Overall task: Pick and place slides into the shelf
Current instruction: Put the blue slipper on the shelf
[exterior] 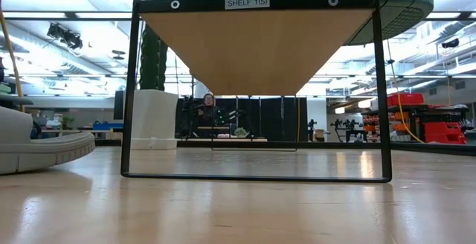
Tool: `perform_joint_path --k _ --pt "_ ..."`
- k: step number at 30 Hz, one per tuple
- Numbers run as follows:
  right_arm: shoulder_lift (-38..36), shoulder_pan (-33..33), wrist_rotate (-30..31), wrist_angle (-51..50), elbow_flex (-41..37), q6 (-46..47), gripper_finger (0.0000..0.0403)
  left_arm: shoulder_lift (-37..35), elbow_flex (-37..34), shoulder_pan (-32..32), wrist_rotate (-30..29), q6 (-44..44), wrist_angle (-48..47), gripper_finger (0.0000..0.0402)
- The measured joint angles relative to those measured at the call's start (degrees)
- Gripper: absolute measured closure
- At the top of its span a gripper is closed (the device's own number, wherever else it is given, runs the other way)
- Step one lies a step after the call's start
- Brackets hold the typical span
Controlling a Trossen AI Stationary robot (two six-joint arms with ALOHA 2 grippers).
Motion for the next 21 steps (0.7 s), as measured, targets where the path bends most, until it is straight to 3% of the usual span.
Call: perform_joint_path --k 4,15,21 --pt "0.0 0.0 0.0 0.0 0.0 0.0 0.0300 0.0 6.8 1.3 -6.1 -3.0 -10.8 0.0324" --pt "0.0 0.0 0.0 0.0 0.0 -1.7 0.0300 0.1 9.8 1.5 -6.0 -6.0 -9.8 0.0322" --pt "0.0 0.0 0.0 0.0 0.0 -2.2 0.0300 4.4 9.7 0.7 -5.1 -7.0 -7.8 0.0323"
